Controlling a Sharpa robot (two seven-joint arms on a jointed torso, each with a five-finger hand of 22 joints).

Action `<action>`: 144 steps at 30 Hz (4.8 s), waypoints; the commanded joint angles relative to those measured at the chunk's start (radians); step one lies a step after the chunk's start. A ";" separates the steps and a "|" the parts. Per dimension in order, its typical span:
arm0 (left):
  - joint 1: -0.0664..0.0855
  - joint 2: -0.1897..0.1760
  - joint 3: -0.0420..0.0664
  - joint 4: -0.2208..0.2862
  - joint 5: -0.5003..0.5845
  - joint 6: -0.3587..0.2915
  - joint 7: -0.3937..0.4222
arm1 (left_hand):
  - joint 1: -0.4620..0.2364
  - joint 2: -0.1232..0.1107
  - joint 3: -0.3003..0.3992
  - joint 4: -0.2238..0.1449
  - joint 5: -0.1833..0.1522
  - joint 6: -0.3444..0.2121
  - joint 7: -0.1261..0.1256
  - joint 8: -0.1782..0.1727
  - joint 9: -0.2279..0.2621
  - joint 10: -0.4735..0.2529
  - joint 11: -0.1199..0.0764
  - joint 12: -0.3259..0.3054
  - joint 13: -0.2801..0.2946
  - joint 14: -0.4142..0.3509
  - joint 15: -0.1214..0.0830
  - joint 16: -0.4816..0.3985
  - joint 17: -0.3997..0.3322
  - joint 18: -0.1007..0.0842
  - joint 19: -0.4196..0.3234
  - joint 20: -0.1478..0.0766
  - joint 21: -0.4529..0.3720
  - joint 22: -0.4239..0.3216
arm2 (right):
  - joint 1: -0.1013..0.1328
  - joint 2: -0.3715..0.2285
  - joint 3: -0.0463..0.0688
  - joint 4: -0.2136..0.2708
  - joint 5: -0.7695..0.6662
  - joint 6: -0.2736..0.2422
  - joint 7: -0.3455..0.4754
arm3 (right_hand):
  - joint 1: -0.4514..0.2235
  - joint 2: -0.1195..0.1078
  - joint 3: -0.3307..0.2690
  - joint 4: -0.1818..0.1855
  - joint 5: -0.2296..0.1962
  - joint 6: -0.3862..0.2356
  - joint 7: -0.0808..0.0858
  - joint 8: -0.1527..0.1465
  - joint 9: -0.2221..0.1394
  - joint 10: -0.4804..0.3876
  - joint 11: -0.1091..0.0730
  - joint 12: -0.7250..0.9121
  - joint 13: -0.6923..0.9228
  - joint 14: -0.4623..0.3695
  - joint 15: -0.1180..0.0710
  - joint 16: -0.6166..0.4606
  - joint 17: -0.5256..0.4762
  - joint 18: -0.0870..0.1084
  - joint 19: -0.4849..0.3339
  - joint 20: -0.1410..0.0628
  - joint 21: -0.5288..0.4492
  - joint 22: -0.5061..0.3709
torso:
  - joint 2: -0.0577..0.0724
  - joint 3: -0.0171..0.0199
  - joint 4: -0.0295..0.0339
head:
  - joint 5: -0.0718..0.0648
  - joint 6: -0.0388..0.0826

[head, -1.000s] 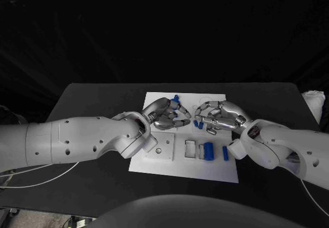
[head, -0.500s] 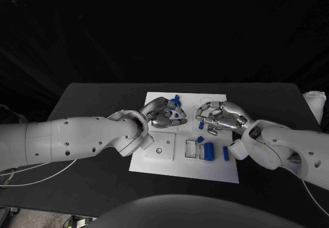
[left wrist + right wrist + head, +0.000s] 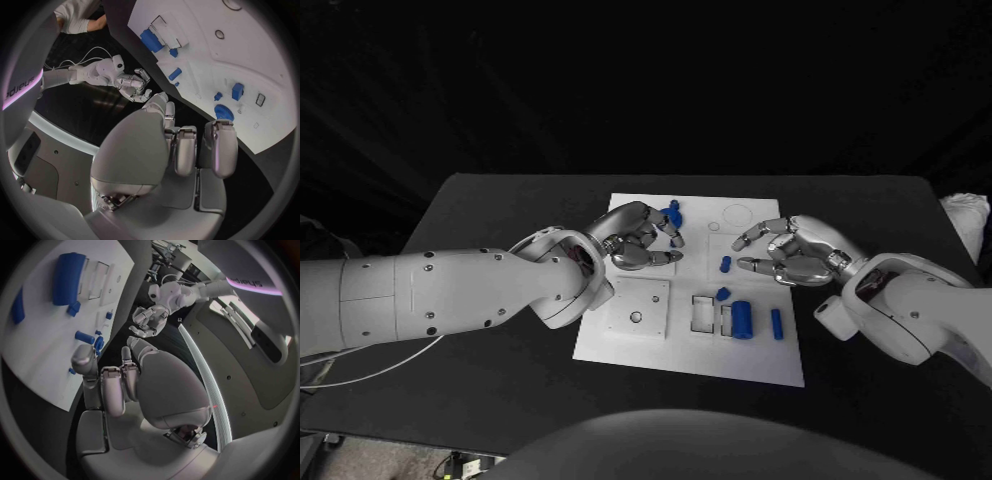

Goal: Assemble the parts on the task board

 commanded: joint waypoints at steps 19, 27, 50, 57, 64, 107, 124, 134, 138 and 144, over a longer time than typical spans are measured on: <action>0.003 -0.045 0.001 0.031 -0.171 -0.021 -0.008 | 0.017 0.000 0.022 0.003 -0.022 0.012 -0.001 0.008 -0.008 0.103 -0.009 0.002 0.263 0.105 -0.006 0.002 0.263 -0.008 0.064 -0.011 0.021 0.243 | 0.032 0.040 0.000 0.057 -0.990 0.152 -0.352 | -0.014 -0.079 -0.002 -0.014 -0.084 0.161 -0.070 -0.242 -0.110 0.126 -0.068 0.080 0.222 0.103 -0.070 0.040 0.264 -0.057 0.209 -0.071 0.229 0.191 | 0.001 -0.0003 0.0008 | -0.004 0.000; 0.003 -0.056 0.001 0.033 -0.172 -0.010 -0.019 | 0.018 0.001 0.026 0.003 -0.023 0.014 -0.001 0.010 -0.009 0.103 -0.009 0.002 0.263 0.105 -0.006 0.002 0.263 -0.007 0.064 -0.011 0.020 0.243 | 0.032 0.093 0.000 0.040 -1.027 0.175 -0.406 | -0.015 -0.081 0.011 -0.023 -0.089 0.176 -0.062 -0.270 -0.119 0.134 -0.065 0.087 0.234 0.103 -0.072 0.040 0.264 -0.060 0.221 -0.074 0.241 0.195 | 0.000 -0.0005 0.0013 | -0.006 0.000; 0.003 -0.056 0.001 0.031 -0.171 0.004 -0.031 | 0.020 0.003 0.032 0.003 -0.024 0.016 -0.002 0.011 -0.011 0.103 -0.010 0.002 0.263 0.105 -0.006 0.002 0.263 -0.007 0.063 -0.011 0.019 0.242 | 0.023 0.160 0.000 -0.008 -1.015 0.238 -0.397 | -0.036 -0.078 0.009 -0.016 -0.186 0.211 -0.051 -0.311 -0.133 0.122 -0.054 0.074 0.215 0.103 -0.062 0.040 0.264 -0.052 0.197 -0.066 0.204 0.183 | 0.000 -0.0002 0.0009 | -0.009 0.000; 0.003 -0.057 0.001 0.031 -0.171 0.008 -0.028 | 0.017 0.001 0.033 0.004 -0.025 0.016 -0.002 0.011 -0.012 0.103 -0.010 0.002 0.263 0.105 -0.007 0.002 0.263 -0.007 0.063 -0.012 0.019 0.242 | 0.019 0.171 0.000 -0.021 -1.013 0.255 -0.402 | -0.035 -0.081 0.008 -0.018 -0.185 0.208 -0.046 -0.320 -0.136 0.118 -0.050 0.070 0.209 0.103 -0.060 0.040 0.264 -0.050 0.191 -0.064 0.195 0.181 | 0.000 -0.0006 0.0009 | -0.006 0.000; 0.003 -0.055 0.001 0.030 -0.171 0.009 -0.027 | 0.016 0.001 0.033 0.005 -0.025 0.016 -0.002 0.011 -0.012 0.103 -0.010 0.002 0.263 0.105 -0.007 0.002 0.263 -0.007 0.063 -0.012 0.018 0.242 | 0.017 0.180 0.000 -0.028 -1.012 0.274 -0.401 | -0.034 -0.083 0.007 -0.019 -0.183 0.207 -0.043 -0.326 -0.138 0.115 -0.047 0.067 0.205 0.103 -0.058 0.040 0.264 -0.049 0.185 -0.063 0.186 0.178 | 0.000 -0.0007 0.0004 | -0.006 0.000; 0.003 -0.033 0.001 0.022 -0.162 0.046 -0.043 | 0.015 0.009 0.048 0.003 -0.021 0.025 -0.005 0.015 -0.016 0.103 -0.012 0.002 0.263 0.105 -0.008 0.002 0.263 -0.006 0.060 -0.013 0.014 0.241 | 0.000 0.188 0.000 -0.062 -0.994 0.219 -0.361 | -0.002 -0.067 0.042 -0.060 -0.042 0.326 -0.006 -0.331 -0.109 0.052 -0.013 0.008 0.128 0.103 -0.025 0.040 0.264 -0.028 0.106 -0.032 0.073 0.150 | 0.000 0.0002 0.0005 | 0.003 0.000; 0.003 -0.039 0.001 0.018 -0.149 0.111 -0.072 | -0.178 0.014 -0.003 0.007 -0.083 0.031 -0.006 0.009 -0.043 0.103 -0.011 0.002 0.263 0.105 -0.006 0.002 0.263 -0.003 0.052 -0.011 0.003 0.237 | 0.019 0.116 0.002 0.020 -0.888 -0.003 -0.291 | -0.039 -0.075 0.019 -0.040 -0.097 0.343 -0.003 -0.335 -0.093 0.057 0.004 0.011 0.134 0.103 -0.011 0.040 0.264 -0.030 0.112 -0.020 0.078 0.152 | -0.001 0.0001 -0.0001 | 0.011 0.000; 0.002 -0.023 0.001 0.013 0.052 0.214 -0.119 | -0.248 0.000 -0.081 0.004 -0.060 0.024 -0.003 -0.011 -0.068 0.103 -0.010 0.002 0.263 0.105 -0.007 0.002 0.263 0.002 0.036 -0.013 -0.017 0.230 | 0.026 0.130 0.006 0.039 -0.872 -0.079 -0.285 | -0.040 -0.076 0.017 -0.038 -0.091 0.347 -0.004 -0.335 -0.091 0.061 0.004 0.015 0.139 0.103 -0.010 0.040 0.264 -0.031 0.117 -0.019 0.085 0.154 | 0.001 -0.0001 0.0002 | 0.011 0.000; 0.001 -0.011 0.001 0.011 0.147 0.232 -0.125 | -0.230 -0.001 -0.092 0.004 -0.065 0.007 0.008 -0.037 -0.085 0.103 0.000 0.002 0.263 0.105 0.001 0.002 0.263 0.002 0.035 -0.008 -0.019 0.230 | 0.026 0.143 0.008 0.040 -0.865 -0.093 -0.287 | -0.041 -0.076 0.017 -0.038 -0.090 0.348 -0.004 -0.335 -0.090 0.062 0.004 0.016 0.140 0.103 -0.010 0.040 0.264 -0.031 0.118 -0.019 0.086 0.155 | 0.001 -0.0001 0.0009 | 0.012 0.000; -0.001 0.004 0.001 -0.002 0.192 0.259 -0.110 | -0.279 -0.003 -0.149 0.007 -0.043 0.086 -0.012 0.014 -0.068 0.103 -0.012 0.002 0.263 0.105 -0.003 0.002 0.263 0.005 0.026 -0.008 -0.030 0.226 | 0.027 0.161 0.009 0.036 -0.860 -0.091 -0.289 | -0.040 -0.075 0.017 -0.037 -0.088 0.350 -0.005 -0.335 -0.089 0.061 0.003 0.015 0.139 0.103 -0.010 0.040 0.264 -0.031 0.118 -0.018 0.085 0.154 | 0.000 -0.0003 0.0005 | 0.010 0.000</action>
